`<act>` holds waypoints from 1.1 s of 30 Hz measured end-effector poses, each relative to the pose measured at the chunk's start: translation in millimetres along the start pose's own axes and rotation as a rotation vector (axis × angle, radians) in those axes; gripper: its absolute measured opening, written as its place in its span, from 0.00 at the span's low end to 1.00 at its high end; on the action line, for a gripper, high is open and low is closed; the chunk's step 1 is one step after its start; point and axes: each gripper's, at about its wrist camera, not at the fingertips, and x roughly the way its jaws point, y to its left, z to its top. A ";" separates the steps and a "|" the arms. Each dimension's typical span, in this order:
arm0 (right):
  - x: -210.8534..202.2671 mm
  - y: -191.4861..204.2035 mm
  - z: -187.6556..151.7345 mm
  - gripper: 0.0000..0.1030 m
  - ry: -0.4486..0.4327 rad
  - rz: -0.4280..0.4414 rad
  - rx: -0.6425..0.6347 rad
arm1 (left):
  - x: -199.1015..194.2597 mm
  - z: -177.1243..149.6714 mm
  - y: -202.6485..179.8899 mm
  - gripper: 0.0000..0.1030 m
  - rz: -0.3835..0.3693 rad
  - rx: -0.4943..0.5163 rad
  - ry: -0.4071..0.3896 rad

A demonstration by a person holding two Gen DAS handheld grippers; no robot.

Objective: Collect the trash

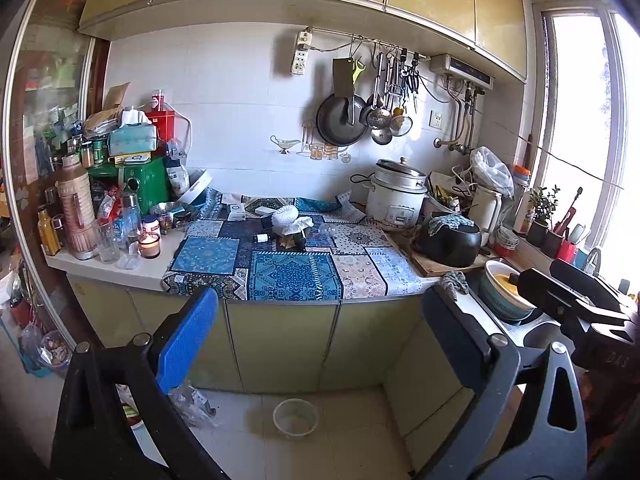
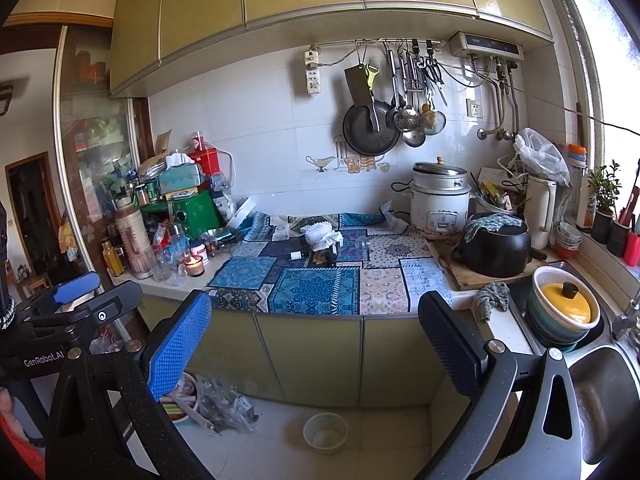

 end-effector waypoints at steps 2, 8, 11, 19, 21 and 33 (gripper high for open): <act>0.0 0.0 -0.4 1.00 0.000 -0.001 -0.001 | 1.4 1.2 -0.1 1.00 -0.001 0.002 0.000; 7.9 -1.1 4.2 1.00 0.008 0.008 0.003 | 9.4 5.2 -5.2 1.00 -0.001 0.007 0.005; 15.6 -7.3 6.1 1.00 0.014 0.015 0.004 | 15.6 7.8 -7.7 1.00 0.006 0.007 0.006; 40.1 -22.4 4.3 1.00 0.035 0.038 0.024 | 42.8 11.7 -7.6 1.00 0.035 -0.012 0.018; 49.9 -24.5 4.2 1.00 0.049 0.035 0.025 | 54.0 13.4 -6.0 1.00 0.049 -0.019 0.022; 137.0 -23.4 14.6 1.00 0.099 -0.026 0.041 | 167.7 40.8 48.5 1.00 0.051 -0.055 0.075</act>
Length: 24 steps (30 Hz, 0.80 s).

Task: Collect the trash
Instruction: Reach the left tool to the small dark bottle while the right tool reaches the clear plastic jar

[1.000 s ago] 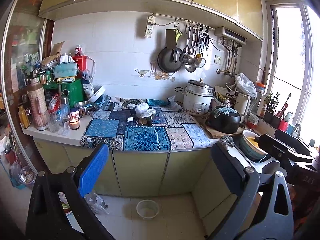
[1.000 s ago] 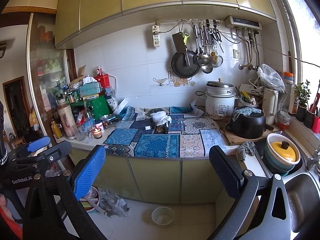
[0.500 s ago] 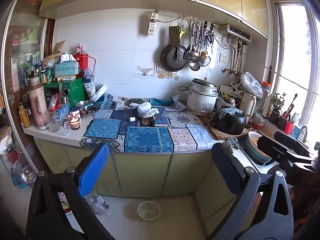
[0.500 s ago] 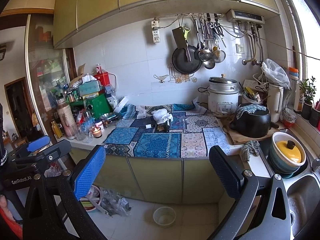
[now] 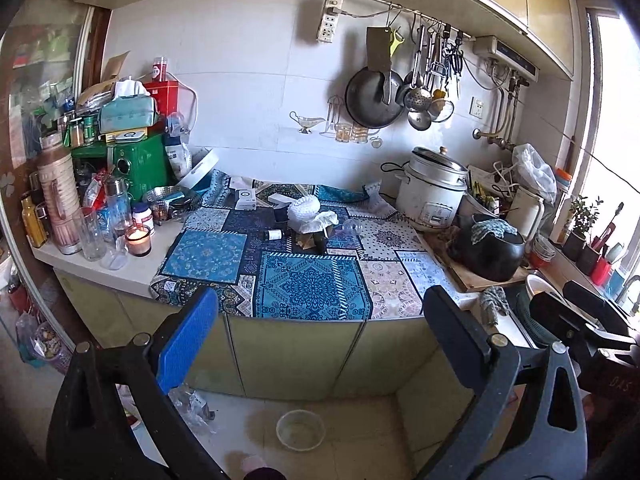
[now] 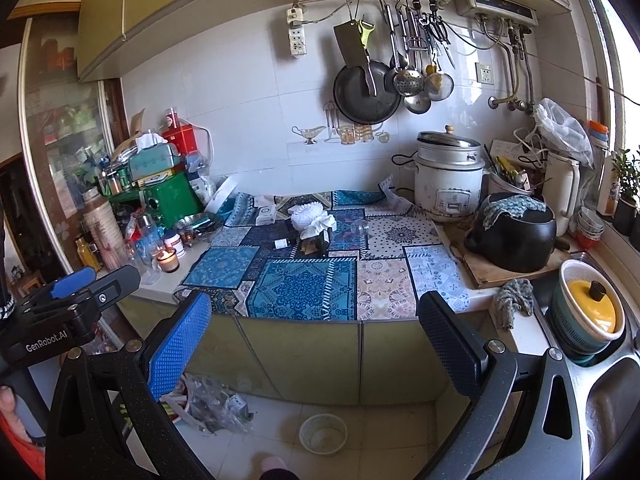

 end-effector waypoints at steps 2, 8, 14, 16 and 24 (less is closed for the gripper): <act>19.9 1.7 5.8 1.00 0.000 -0.023 0.016 | 25.7 11.2 13.5 1.00 -0.014 0.002 0.003; 86.0 13.2 36.6 1.00 0.023 -0.079 0.054 | 102.8 56.8 59.9 1.00 -0.029 -0.016 0.022; 149.7 22.4 62.6 1.00 0.046 -0.129 0.107 | 186.3 96.4 102.2 1.00 -0.024 0.020 0.070; 173.2 24.0 67.3 1.00 0.068 -0.143 0.128 | 213.0 102.1 113.0 1.00 -0.007 0.041 0.081; 249.9 10.8 76.5 1.00 0.187 -0.166 0.191 | 323.9 101.4 125.5 1.00 0.004 0.083 0.218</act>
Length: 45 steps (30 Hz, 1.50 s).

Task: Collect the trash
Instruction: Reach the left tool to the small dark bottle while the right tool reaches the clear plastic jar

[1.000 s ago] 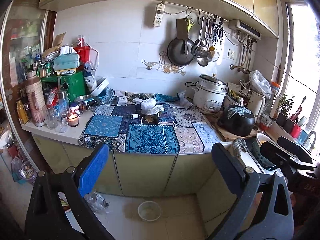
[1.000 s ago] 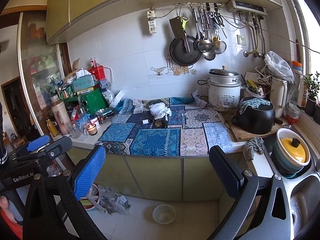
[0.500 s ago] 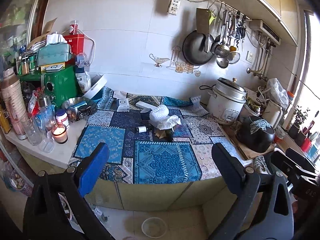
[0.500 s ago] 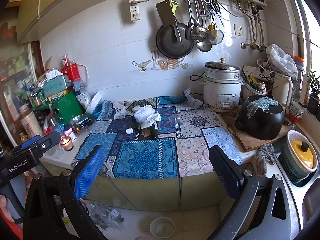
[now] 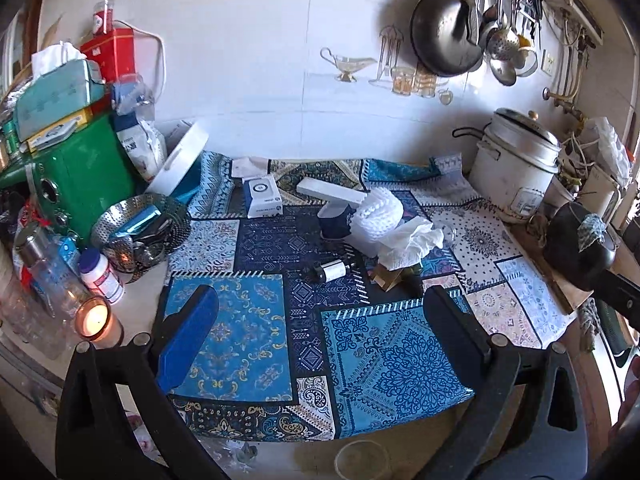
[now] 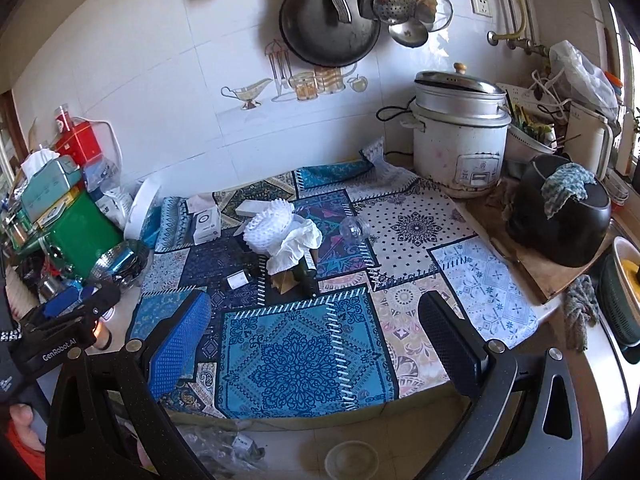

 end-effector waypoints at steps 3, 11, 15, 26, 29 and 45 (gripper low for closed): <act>24.8 -4.4 9.7 1.00 0.025 -0.021 0.000 | 41.5 3.0 -2.0 1.00 -0.015 -0.009 0.055; 100.2 -37.3 43.3 1.00 0.127 0.005 -0.011 | 146.0 9.4 -14.4 1.00 -0.071 0.008 0.185; 142.0 -57.7 64.9 1.00 0.207 0.020 -0.031 | 189.5 17.3 -18.0 1.00 -0.035 0.044 0.243; 257.3 -99.2 95.1 1.00 0.332 0.095 -0.057 | 269.4 27.9 -27.7 1.00 -0.058 0.161 0.293; 285.5 -101.2 99.7 1.00 0.362 0.119 -0.074 | 284.8 26.9 -28.8 1.00 -0.051 0.163 0.321; 341.7 -80.0 94.6 0.74 0.470 0.253 -0.193 | 287.8 1.4 -36.8 0.66 -0.035 0.015 0.401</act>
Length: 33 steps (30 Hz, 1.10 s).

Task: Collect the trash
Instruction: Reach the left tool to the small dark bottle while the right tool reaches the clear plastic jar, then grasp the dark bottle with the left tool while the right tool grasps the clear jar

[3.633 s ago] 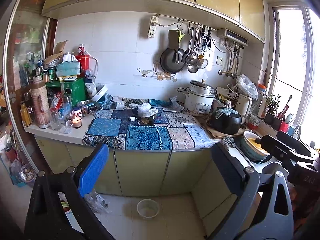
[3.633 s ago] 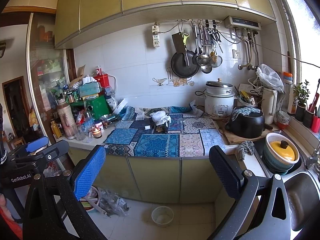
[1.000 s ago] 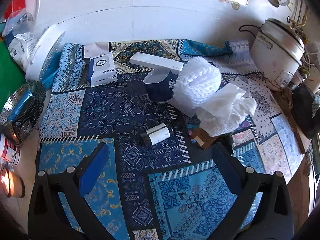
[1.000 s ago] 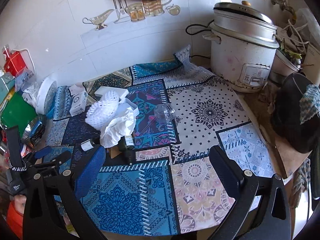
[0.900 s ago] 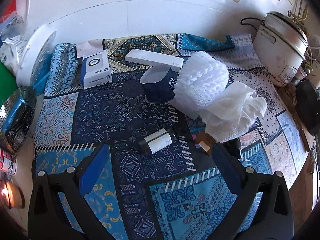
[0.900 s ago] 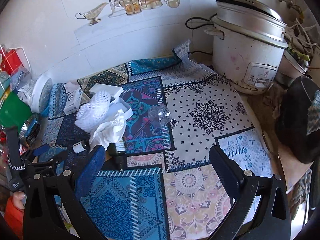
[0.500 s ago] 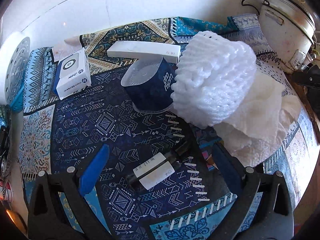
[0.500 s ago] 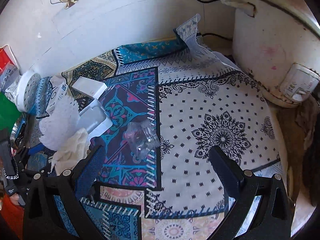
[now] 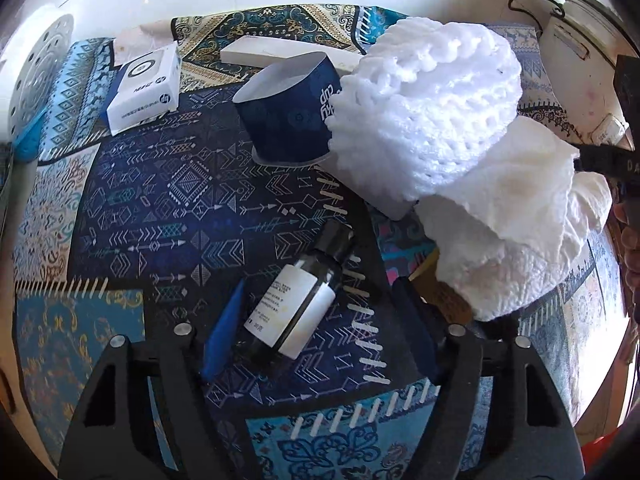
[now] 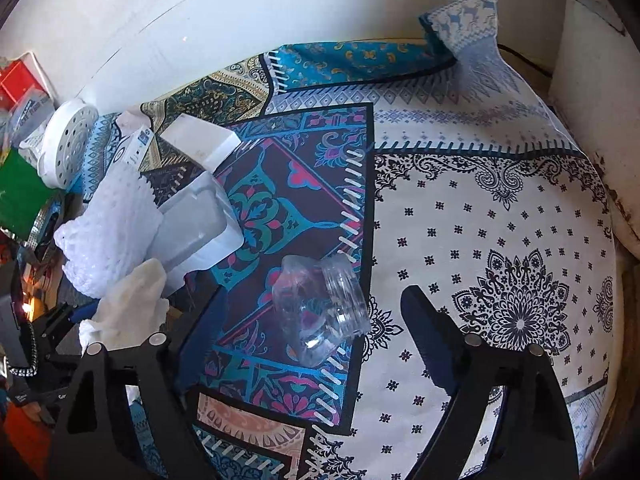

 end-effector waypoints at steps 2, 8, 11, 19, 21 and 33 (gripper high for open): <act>1.9 1.3 -1.0 0.69 0.009 0.010 -0.012 | -3.3 -2.9 -1.2 0.57 0.004 -0.022 0.003; 2.6 2.6 -2.2 0.41 0.027 0.041 -0.048 | -10.6 -10.5 -2.5 0.33 0.032 -0.097 -0.001; 0.3 1.3 -2.3 0.39 0.027 0.061 -0.055 | -12.7 -10.7 -3.2 0.27 0.060 -0.146 -0.002; -27.1 6.5 -7.3 0.39 -0.013 0.072 -0.088 | -39.8 -24.0 -12.0 0.27 0.156 -0.239 -0.020; -38.1 9.2 -11.8 0.39 -0.028 0.067 -0.083 | -50.6 -27.2 -13.4 0.27 0.169 -0.250 -0.033; -114.1 52.5 -91.0 0.39 -0.143 0.006 -0.015 | -127.9 -70.1 -15.0 0.27 0.133 -0.210 -0.117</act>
